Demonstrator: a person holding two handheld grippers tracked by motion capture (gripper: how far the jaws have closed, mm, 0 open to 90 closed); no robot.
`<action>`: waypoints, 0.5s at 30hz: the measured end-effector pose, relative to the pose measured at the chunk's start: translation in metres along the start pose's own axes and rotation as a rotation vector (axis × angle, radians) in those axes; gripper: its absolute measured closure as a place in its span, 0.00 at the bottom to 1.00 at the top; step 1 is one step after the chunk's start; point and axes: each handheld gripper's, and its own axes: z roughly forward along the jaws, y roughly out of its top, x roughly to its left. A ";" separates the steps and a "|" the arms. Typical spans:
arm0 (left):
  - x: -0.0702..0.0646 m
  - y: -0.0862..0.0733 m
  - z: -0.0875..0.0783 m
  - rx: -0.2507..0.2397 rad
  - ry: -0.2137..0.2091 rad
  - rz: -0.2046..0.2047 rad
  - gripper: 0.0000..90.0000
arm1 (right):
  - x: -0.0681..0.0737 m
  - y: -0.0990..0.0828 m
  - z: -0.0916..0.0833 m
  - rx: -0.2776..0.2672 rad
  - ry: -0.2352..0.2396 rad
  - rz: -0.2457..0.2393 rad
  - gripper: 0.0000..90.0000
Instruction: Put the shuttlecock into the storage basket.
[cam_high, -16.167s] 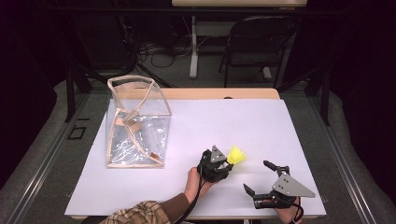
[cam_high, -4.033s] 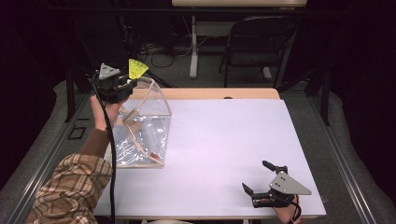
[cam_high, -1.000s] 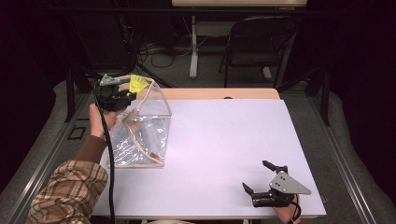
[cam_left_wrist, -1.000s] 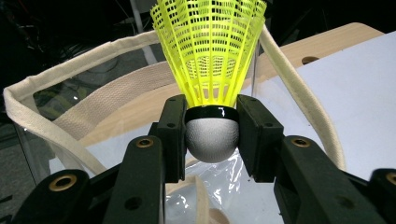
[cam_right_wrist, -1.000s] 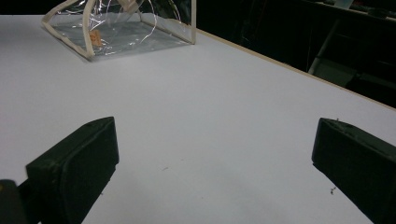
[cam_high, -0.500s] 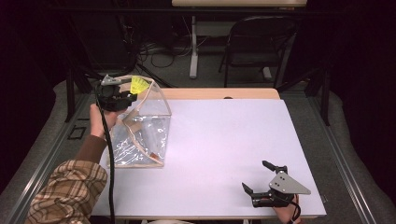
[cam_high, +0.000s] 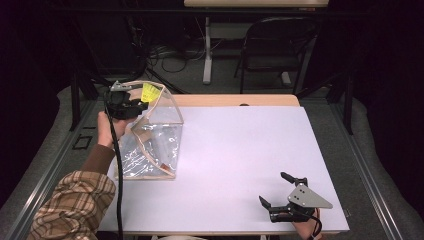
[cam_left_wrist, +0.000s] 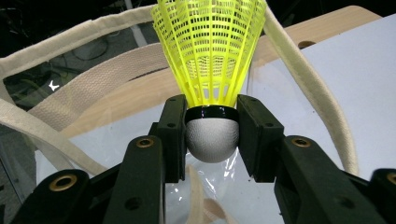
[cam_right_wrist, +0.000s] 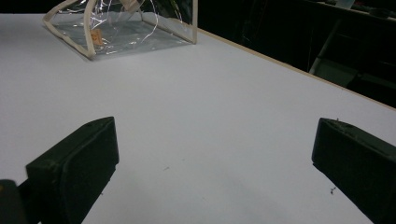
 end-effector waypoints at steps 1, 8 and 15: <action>0.000 0.000 0.000 0.002 0.000 0.001 0.72 | 0.000 0.000 0.000 0.001 0.001 0.000 0.00; -0.001 0.000 0.002 0.012 -0.003 0.004 0.72 | 0.000 0.000 0.000 0.001 0.001 0.000 0.00; 0.000 -0.001 0.004 0.017 -0.013 0.001 0.72 | 0.000 0.000 0.000 0.002 0.001 0.006 0.00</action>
